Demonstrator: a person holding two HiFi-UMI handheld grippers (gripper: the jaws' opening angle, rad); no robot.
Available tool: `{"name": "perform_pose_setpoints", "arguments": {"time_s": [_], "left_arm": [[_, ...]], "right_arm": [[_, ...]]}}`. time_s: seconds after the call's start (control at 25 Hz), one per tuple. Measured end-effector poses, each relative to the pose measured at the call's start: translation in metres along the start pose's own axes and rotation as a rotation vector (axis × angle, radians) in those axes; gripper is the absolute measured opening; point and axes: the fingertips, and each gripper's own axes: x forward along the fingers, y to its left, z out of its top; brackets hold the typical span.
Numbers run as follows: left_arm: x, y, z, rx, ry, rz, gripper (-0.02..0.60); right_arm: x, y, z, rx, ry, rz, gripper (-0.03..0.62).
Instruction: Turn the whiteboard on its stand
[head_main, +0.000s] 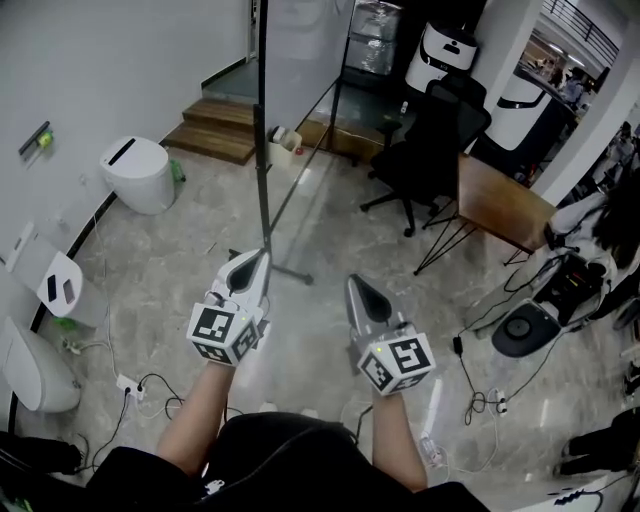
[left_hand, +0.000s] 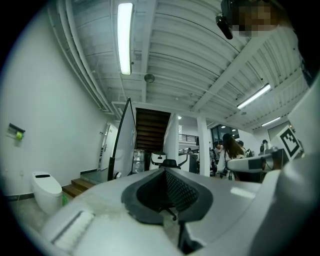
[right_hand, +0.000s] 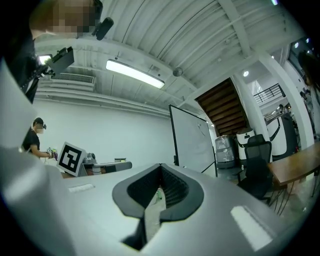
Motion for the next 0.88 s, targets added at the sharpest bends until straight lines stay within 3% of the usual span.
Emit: {"name": "perform_pose_setpoints", "arguments": {"time_s": [0.88], "left_arm": [[0.002,-0.033,-0.012,-0.002,0.007,-0.004,0.005]], "right_arm": [[-0.025,-0.014,-0.006,0.005,0.010,0.045,0.008]]}}
